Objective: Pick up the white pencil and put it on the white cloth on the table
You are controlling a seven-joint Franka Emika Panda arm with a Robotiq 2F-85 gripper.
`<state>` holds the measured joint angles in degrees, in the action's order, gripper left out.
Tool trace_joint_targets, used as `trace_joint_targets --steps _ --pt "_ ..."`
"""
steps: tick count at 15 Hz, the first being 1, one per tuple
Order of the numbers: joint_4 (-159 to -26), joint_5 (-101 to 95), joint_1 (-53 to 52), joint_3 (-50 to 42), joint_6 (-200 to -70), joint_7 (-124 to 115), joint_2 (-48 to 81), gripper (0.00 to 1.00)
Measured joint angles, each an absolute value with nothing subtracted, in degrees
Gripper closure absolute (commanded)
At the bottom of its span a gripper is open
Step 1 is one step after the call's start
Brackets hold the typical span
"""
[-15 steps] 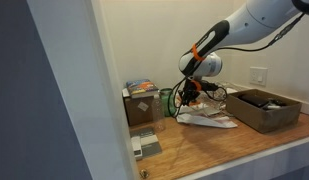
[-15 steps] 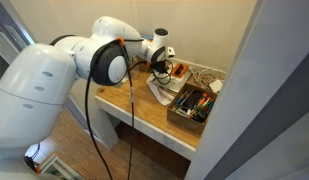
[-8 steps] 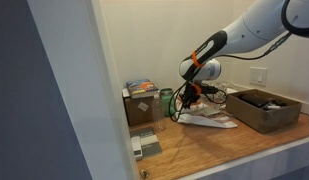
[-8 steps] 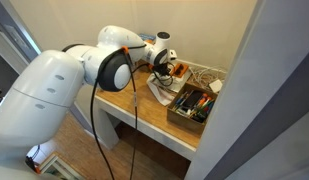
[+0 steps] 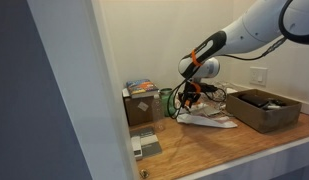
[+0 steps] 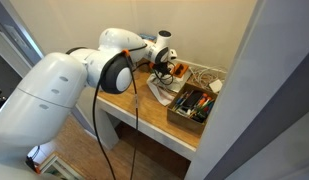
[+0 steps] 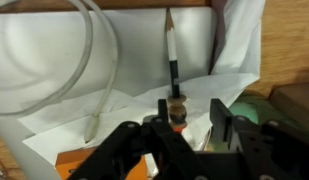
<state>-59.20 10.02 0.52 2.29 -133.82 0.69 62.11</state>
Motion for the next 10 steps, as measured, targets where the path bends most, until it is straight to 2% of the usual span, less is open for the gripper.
trace_joint_targets --steps 3,10 --pt "-58.7 10.0 1.1 2.3 -131.7 1.7 59.7 0.02" --pt "-62.9 10.0 5.2 2.2 -119.4 6.2 50.9 0.0"
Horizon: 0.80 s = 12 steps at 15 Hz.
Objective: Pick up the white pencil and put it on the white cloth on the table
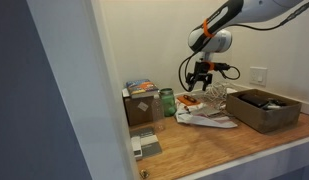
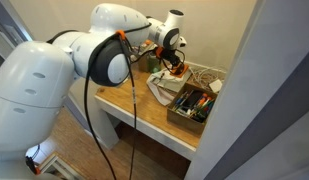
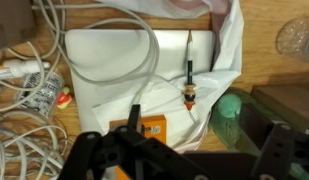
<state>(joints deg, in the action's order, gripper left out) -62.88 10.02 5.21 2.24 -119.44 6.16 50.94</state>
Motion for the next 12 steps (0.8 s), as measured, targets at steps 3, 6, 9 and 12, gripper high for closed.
trace_joint_targets --steps 3,6,9,12 --pt "-67.5 9.7 5.7 1.4 -116.5 6.3 46.4 0.0" --pt "-73.8 8.6 5.6 0.7 -116.0 6.3 40.8 0.0" --pt "-79.8 8.3 5.5 0.7 -116.7 6.3 35.2 0.0" --pt "-79.5 8.4 5.5 0.7 -116.7 6.3 35.6 0.0"
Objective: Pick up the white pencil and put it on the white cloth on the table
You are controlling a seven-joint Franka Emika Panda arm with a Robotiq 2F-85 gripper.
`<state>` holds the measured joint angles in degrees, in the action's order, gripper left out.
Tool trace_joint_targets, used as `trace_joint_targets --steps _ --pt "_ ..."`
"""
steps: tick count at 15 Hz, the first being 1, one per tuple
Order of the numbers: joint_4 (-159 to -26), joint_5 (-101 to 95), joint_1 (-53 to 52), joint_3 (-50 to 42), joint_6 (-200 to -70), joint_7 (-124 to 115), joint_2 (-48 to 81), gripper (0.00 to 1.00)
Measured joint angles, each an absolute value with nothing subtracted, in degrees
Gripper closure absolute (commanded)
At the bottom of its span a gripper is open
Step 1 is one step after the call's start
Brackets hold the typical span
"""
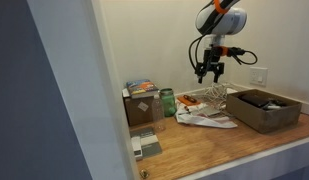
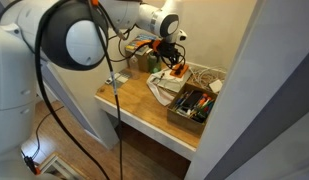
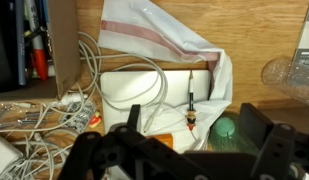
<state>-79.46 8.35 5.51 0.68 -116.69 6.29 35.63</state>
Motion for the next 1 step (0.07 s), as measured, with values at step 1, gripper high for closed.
trace_joint_targets --steps 1 --pt "-79.3 8.4 5.5 0.7 -116.7 6.3 36.0 0.0"
